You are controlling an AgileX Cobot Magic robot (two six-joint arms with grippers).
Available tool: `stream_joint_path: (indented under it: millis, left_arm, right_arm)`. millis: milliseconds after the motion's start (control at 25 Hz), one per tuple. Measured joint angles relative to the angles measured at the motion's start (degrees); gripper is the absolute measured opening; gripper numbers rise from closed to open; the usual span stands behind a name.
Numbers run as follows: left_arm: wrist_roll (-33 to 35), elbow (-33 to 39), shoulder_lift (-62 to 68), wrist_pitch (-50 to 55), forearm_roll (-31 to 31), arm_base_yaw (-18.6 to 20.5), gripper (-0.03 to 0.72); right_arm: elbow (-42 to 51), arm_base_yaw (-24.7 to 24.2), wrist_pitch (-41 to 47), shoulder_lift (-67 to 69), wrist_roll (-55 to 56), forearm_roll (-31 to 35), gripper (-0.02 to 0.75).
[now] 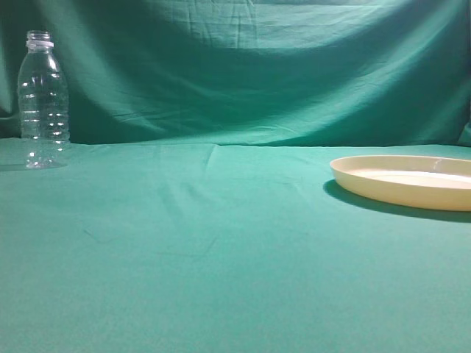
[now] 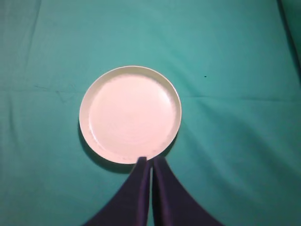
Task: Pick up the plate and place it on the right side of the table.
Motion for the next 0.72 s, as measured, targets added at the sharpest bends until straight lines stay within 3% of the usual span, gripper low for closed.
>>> stream_joint_path:
  millis: [480,720]
  left_arm:
    - [0.0,0.0,0.0,0.0,0.0,0.0,0.0]
    - [0.0,0.0,0.0,0.0,0.0,0.0,0.0]
  right_arm:
    - [18.16,0.0,-9.48,-26.74,0.0,5.1,0.0]
    - [22.91,0.0,-11.15,-32.88,0.0,0.36,0.0]
